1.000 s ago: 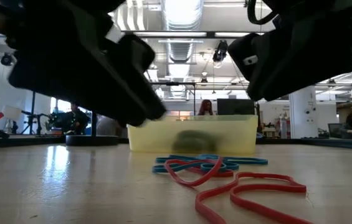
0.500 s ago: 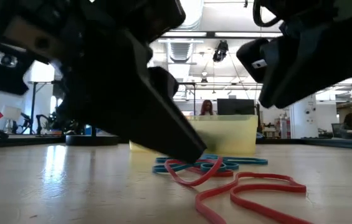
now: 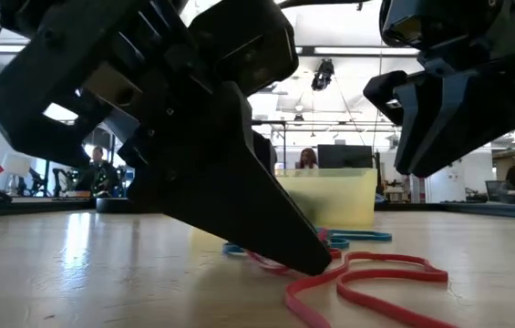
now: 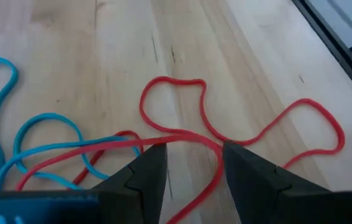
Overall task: Pick and place rubber bands into bin
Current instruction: Put the red rubber band into the yellow bin
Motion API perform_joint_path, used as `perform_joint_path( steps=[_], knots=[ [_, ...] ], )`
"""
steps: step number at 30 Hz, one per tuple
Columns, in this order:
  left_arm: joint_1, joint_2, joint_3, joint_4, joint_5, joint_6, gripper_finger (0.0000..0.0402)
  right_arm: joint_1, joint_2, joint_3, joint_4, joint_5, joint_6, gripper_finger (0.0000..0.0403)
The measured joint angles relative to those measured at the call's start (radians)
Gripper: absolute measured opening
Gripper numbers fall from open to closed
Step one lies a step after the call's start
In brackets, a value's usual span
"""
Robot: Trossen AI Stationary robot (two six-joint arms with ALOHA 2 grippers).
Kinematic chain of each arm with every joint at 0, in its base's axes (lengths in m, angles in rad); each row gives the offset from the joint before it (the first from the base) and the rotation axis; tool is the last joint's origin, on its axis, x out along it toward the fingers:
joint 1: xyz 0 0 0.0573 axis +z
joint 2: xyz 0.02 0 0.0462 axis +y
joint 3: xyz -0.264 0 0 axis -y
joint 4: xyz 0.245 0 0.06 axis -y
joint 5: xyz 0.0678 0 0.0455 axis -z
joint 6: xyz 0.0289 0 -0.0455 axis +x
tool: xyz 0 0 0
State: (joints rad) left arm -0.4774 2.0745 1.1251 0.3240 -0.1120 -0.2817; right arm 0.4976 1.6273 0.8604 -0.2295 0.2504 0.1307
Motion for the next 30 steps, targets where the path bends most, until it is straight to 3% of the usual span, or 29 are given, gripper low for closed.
perform_joint_path(
  steps=[10, 18, 25, 30],
  knots=[
    [0.007, 0.006, -0.002, 0.033, 0.032, 0.021, 0.0128, 0.000, -0.004, 0.000, 0.000, 0.014, 0.001, 0.0057],
    [0.014, 0.006, -0.002, 0.033, 0.020, 0.083, 0.0012, 0.000, -0.004, 0.000, 0.000, 0.015, 0.001, 0.0057],
    [0.016, -0.022, -0.002, 0.031, 0.005, 0.146, 0.0001, 0.000, -0.004, 0.000, -0.002, 0.014, 0.001, 0.0057],
    [0.023, -0.130, -0.006, -0.051, -0.026, 0.220, 0.0000, 0.000, -0.004, 0.000, -0.006, 0.014, 0.001, 0.0057]
  ],
)
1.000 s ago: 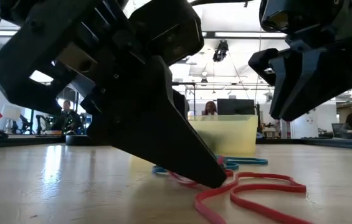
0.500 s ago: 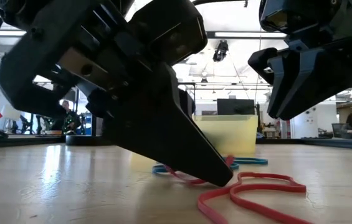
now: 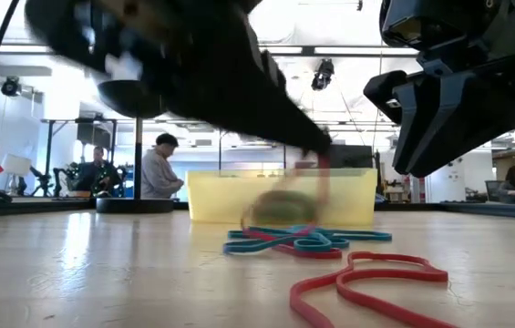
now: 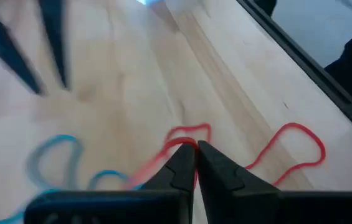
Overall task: Pick and place rubber bands into bin
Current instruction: Put the red rubber band into the yellow bin
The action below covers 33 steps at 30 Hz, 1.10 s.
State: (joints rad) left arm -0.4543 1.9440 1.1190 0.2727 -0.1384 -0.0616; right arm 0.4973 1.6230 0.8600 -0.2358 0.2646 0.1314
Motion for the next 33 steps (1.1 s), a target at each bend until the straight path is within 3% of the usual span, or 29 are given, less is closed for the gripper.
perform_joint_path(
  steps=[10, 16, 22, 28, 33],
  knots=[
    [0.077, -0.310, -0.020, -0.249, -0.181, 0.194, 0.0000, 0.000, 0.000, -0.003, 0.001, 0.000, 0.000, 0.0057],
    [0.202, -0.436, -0.036, -0.266, -0.187, 0.291, 0.0000, 0.000, 0.000, -0.003, 0.003, 0.000, 0.000, 0.0057],
    [0.357, -0.461, -0.036, -0.260, -0.146, 0.357, 0.0000, 0.000, 0.000, -0.003, 0.005, 0.000, -0.002, 0.0057],
    [0.529, -0.408, -0.038, -0.255, -0.012, 0.331, 0.0000, 0.000, 0.000, -0.003, 0.006, 0.000, -0.003, 0.0057],
    [0.588, -0.346, -0.040, -0.257, 0.029, 0.304, 0.0000, 0.000, 0.000, -0.003, 0.006, 0.000, -0.005, 0.0057]
  ],
)
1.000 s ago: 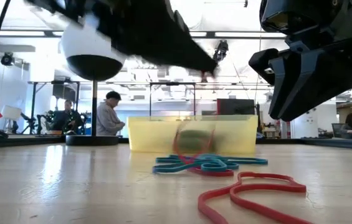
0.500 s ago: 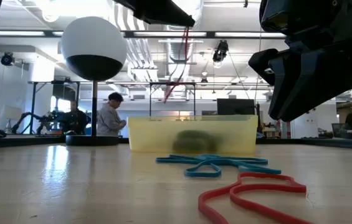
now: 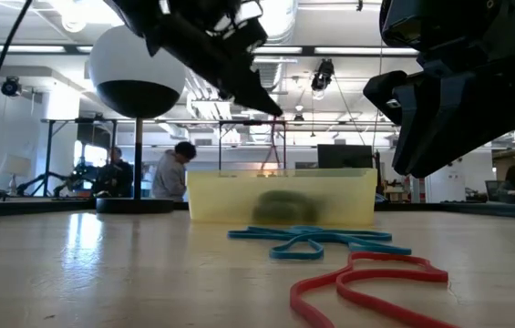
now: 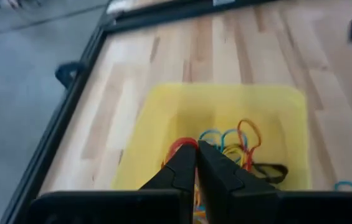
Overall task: Pick and place rubber bands into bin
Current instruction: Put the red rubber band into the yellow bin, then put the blue rubber band into the yellow bin
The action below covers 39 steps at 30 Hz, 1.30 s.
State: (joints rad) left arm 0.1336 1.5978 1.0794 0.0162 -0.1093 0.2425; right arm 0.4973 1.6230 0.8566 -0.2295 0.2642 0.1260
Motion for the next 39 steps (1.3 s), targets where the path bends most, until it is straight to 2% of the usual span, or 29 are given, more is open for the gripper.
perform_joint_path(
  steps=[9, 19, 23, 26, 30, 34, 39],
  knots=[
    [0.009, 0.047, 0.000, -0.005, -0.025, -0.020, 0.0005, -0.001, 0.000, 0.000, 0.001, 0.000, -0.014, 0.0057],
    [0.010, 0.047, 0.000, -0.009, -0.076, -0.027, 0.0102, -0.001, 0.000, 0.000, 0.004, 0.000, -0.013, 0.0057],
    [-0.018, 0.022, 0.002, -0.072, -0.082, -0.041, 0.0125, -0.001, 0.000, -0.003, 0.027, -0.001, 0.002, 0.0057],
    [-0.067, -0.023, 0.001, -0.158, -0.077, -0.112, 0.0129, -0.001, 0.001, -0.016, 0.119, -0.029, -0.007, 0.0057],
    [-0.177, -0.071, -0.015, -0.274, -0.082, -0.209, 0.0130, 0.000, 0.001, -0.048, 0.270, -0.136, -0.078, 0.0057],
    [-0.325, -0.110, -0.062, -0.252, -0.090, -0.305, 0.0130, 0.000, 0.001, -0.074, 0.378, -0.192, -0.134, 0.0057],
    [-0.507, -0.112, -0.108, -0.254, -0.278, -0.457, 0.0130, -0.001, 0.021, -0.078, 0.474, -0.265, -0.193, 0.0057]
  ],
)
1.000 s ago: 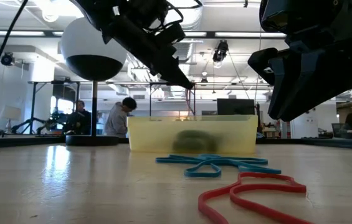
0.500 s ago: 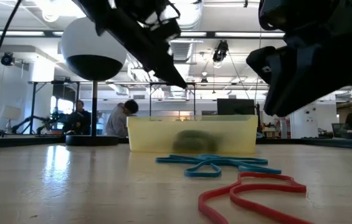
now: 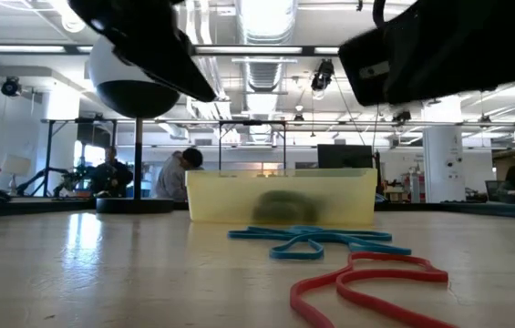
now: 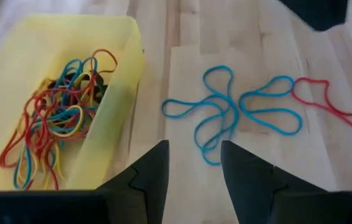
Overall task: Pick and place rubber bands into bin
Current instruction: Put the blue rubber band into the yellow bin
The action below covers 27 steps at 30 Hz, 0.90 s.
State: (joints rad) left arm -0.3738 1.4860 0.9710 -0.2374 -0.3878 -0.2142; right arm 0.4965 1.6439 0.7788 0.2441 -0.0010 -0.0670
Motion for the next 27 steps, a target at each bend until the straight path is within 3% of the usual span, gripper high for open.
perform_joint_path(
  steps=[6, 11, 16, 27],
  knots=[
    [-0.154, 0.002, -0.067, 0.077, -0.218, -0.116, 0.0130, 0.001, 0.075, 0.037, 0.080, -0.059, -0.032, 0.0057],
    [-0.222, 0.002, -0.098, 0.093, -0.329, -0.175, 0.0130, -0.008, 0.130, 0.088, -0.036, 0.054, -0.031, 0.0066],
    [-0.250, 0.003, -0.106, 0.097, -0.353, -0.176, 0.0130, -0.036, 0.153, 0.147, -0.196, 0.191, 0.014, 0.0094],
    [-0.256, -0.002, -0.115, 0.085, -0.374, -0.166, 0.0130, -0.066, 0.219, 0.212, -0.230, 0.176, 0.038, 0.0109]
  ],
)
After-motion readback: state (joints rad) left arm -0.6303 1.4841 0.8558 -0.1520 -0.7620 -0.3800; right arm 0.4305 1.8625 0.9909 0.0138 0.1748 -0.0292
